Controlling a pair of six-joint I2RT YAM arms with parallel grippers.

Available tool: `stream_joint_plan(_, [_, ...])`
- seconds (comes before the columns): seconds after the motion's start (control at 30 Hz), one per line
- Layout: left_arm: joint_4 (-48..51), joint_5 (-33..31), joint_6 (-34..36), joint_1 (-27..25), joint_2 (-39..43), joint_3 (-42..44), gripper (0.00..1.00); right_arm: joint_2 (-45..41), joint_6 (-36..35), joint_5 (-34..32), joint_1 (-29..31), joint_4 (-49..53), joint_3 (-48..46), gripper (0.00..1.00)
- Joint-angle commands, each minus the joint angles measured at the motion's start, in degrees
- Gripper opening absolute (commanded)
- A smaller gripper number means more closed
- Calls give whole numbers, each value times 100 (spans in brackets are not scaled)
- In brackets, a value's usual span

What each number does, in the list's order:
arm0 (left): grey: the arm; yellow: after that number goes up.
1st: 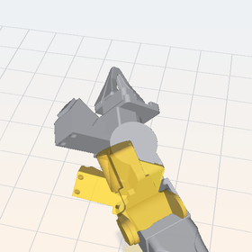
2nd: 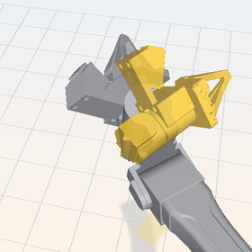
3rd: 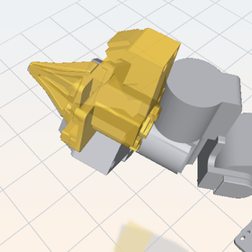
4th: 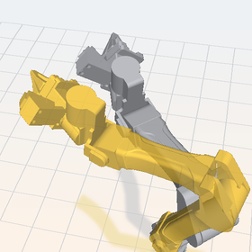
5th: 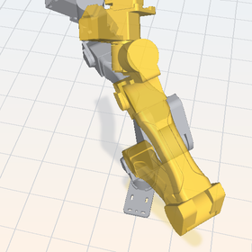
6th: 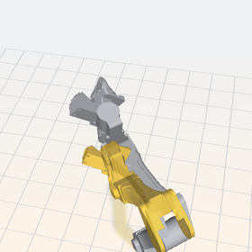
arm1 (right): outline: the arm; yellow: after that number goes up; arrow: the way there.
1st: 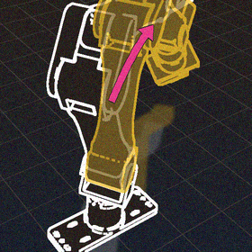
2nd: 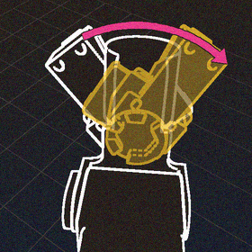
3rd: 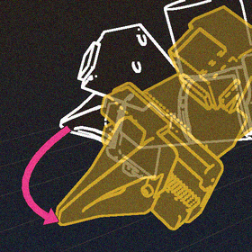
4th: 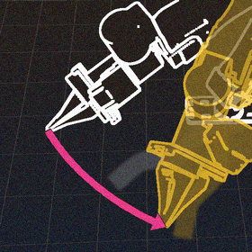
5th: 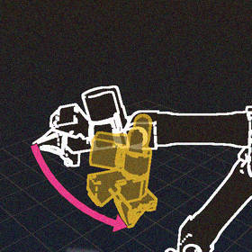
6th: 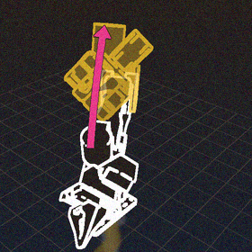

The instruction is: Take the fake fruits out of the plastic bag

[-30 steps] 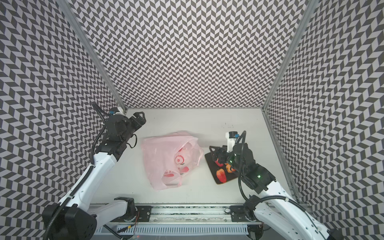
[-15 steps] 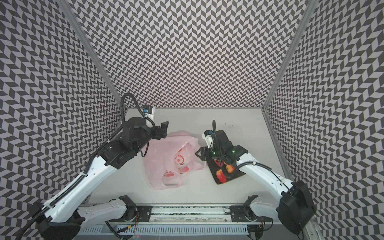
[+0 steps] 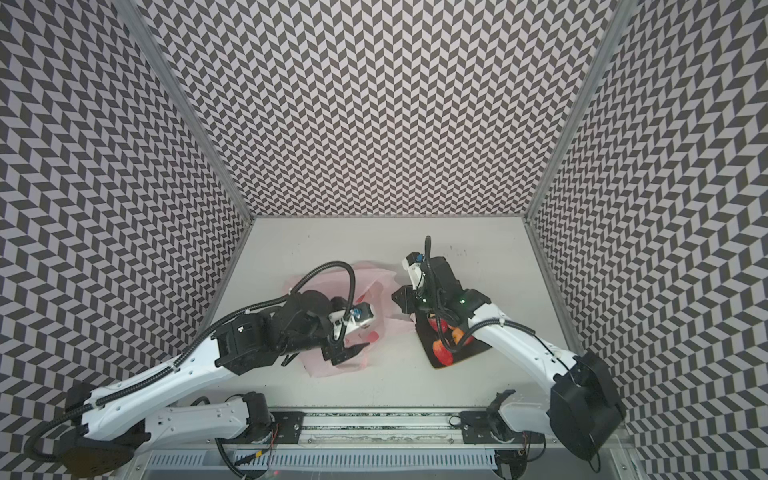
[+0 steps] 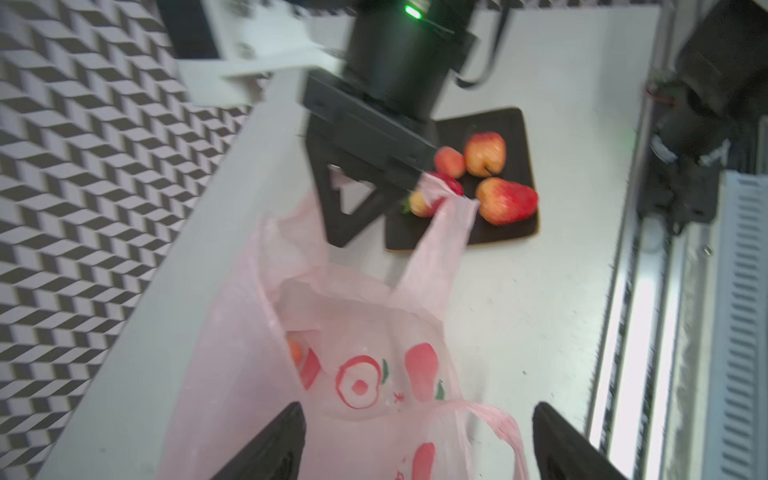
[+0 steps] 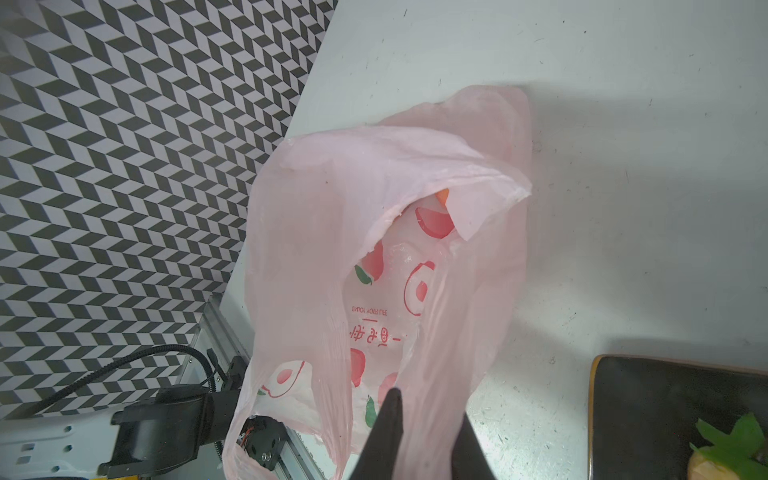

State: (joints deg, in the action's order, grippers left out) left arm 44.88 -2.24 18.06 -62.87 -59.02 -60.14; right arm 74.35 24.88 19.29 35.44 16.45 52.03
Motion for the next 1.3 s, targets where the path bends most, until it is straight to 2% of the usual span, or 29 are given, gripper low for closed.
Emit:
stream_joint_plan(0.0, [603,532,540,-299,-120,271,87,-13,-3,-26,-37,-342,-109,17])
stream_joint_plan(0.3, [359,528,826,-553,-345,832,91,-191,83,-109,-64,-492,-362,16])
stream_joint_plan(0.43, [299,-137,914,-672,-651,1085,83,-270,89,-126,-70,-493,-393,16])
stream_joint_plan(0.57, [67,-258,977,-690,-735,1288,78,-328,113,-175,-88,-501,-424,16])
stream_joint_plan(0.7, [-142,-780,1076,-733,-748,1544,65,-351,138,-178,-96,-511,-444,16])
stream_joint_plan(0.8, [-235,-1030,1070,-735,-766,1563,53,-365,153,-172,-104,-520,-457,16])
stream_joint_plan(0.93, [-446,-1207,1018,-735,-584,1501,41,-362,150,-171,-124,-520,-465,16])
stream_joint_plan(1.1, [-793,-1547,574,-728,-205,1526,30,-350,123,-164,-125,-556,-475,15])
stream_joint_plan(1.27, [-1230,-2105,14,-681,206,1488,6,-216,20,-57,-125,-604,-375,14])
